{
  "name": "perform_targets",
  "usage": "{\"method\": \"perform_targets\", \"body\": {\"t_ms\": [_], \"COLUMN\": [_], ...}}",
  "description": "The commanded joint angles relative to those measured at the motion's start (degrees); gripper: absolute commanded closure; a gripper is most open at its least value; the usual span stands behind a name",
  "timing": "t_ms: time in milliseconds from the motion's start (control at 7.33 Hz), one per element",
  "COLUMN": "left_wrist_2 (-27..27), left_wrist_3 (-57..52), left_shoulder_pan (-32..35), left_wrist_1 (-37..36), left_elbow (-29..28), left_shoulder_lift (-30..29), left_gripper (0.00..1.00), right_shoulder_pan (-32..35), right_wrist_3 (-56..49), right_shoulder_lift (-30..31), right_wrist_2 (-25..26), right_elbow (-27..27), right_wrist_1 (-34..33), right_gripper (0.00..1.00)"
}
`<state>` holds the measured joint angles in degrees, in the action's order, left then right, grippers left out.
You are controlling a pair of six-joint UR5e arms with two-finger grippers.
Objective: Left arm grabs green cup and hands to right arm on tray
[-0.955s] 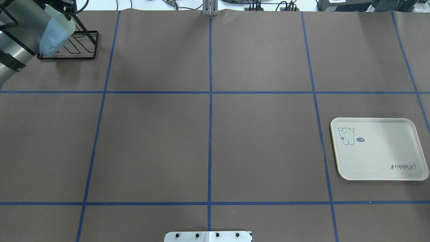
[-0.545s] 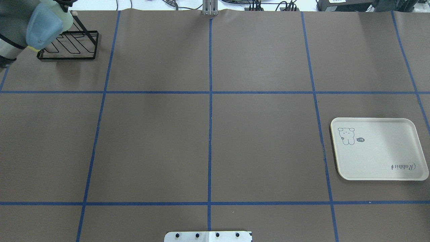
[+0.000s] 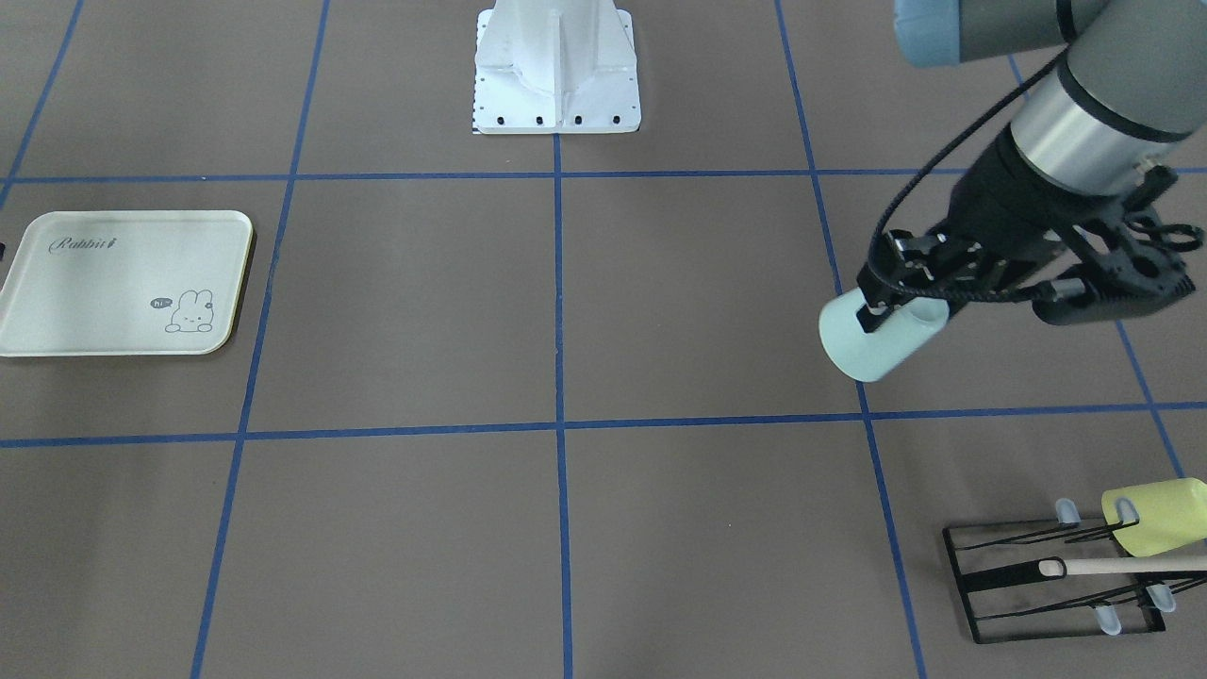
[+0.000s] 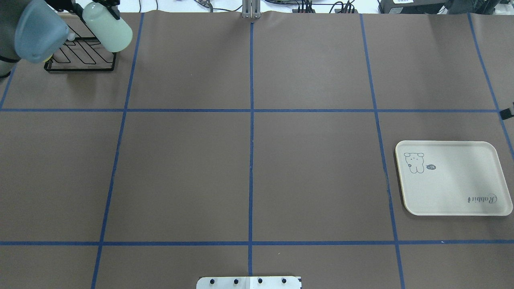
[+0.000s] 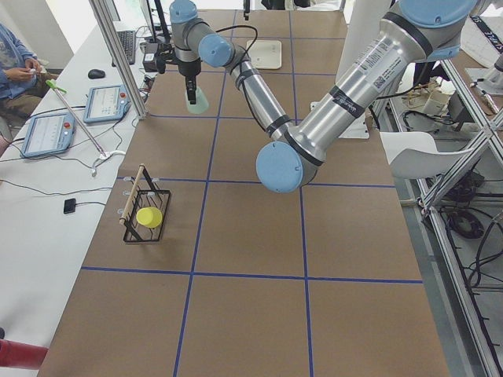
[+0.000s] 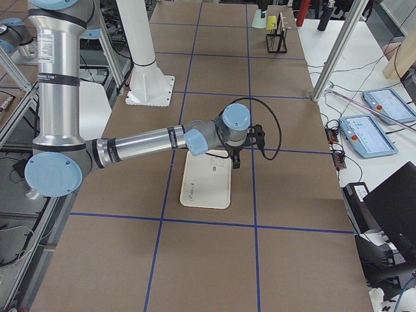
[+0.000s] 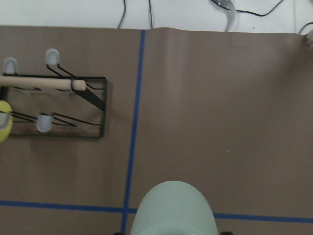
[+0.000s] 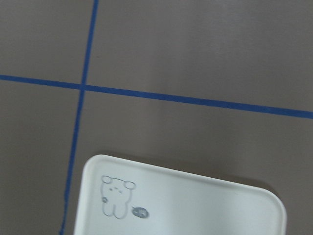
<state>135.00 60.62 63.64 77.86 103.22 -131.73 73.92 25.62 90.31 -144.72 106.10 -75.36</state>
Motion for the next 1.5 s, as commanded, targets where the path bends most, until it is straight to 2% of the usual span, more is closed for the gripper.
{"method": "perform_targets", "body": {"t_ms": [0, 136, 273, 545, 818, 955, 1091, 1227, 1364], "left_wrist_2": [2.6, 2.3, 0.8, -4.8, -11.6, -13.1, -13.9, -14.1, -15.2], "left_wrist_3": [30.8, 43.0, 52.0, 66.9, 80.9, 87.7, 91.3, 92.5, 96.2], "left_shoulder_pan": [-7.2, -8.1, -8.7, -11.2, -14.8, -14.8, -15.0, -17.6, -18.4], "left_wrist_1": [19.3, 31.5, 40.5, 58.8, 77.9, 87.5, 95.5, 99.6, 100.4], "left_elbow": [2.9, 2.1, 1.7, 0.6, -1.9, -2.7, -4.6, -5.8, -5.8], "left_shoulder_lift": [0.4, 0.6, 0.7, 2.3, 4.7, 7.1, 8.3, 8.5, 8.4], "left_gripper": [1.0, 1.0, 1.0, 1.0, 1.0, 1.0, 1.0, 1.0, 1.0], "right_shoulder_pan": [-6.3, -9.8, -12.4, -15.9, -20.4, -22.1, -24.8, -30.1, -34.8], "right_wrist_3": [14.5, 27.2, 37.8, 53.0, 69.5, 76.0, 81.0, 87.3, 92.7], "right_shoulder_lift": [-7.7, -11.3, -14.0, -17.8, -19.0, -19.1, -19.1, -19.0, -19.0], "right_wrist_2": [0.0, 0.5, 0.7, 1.2, 9.1, 11.2, 15.4, 23.8, 32.0], "right_elbow": [0.1, -0.3, -0.6, -0.4, -0.6, -0.6, -0.6, -0.6, -0.7], "right_wrist_1": [5.8, 11.9, 18.1, 29.2, 44.8, 52.3, 60.5, 68.4, 75.5], "right_gripper": [0.0, 0.0, 0.0, 0.0, 0.0, 0.0, 0.0, 0.0, 0.0]}}
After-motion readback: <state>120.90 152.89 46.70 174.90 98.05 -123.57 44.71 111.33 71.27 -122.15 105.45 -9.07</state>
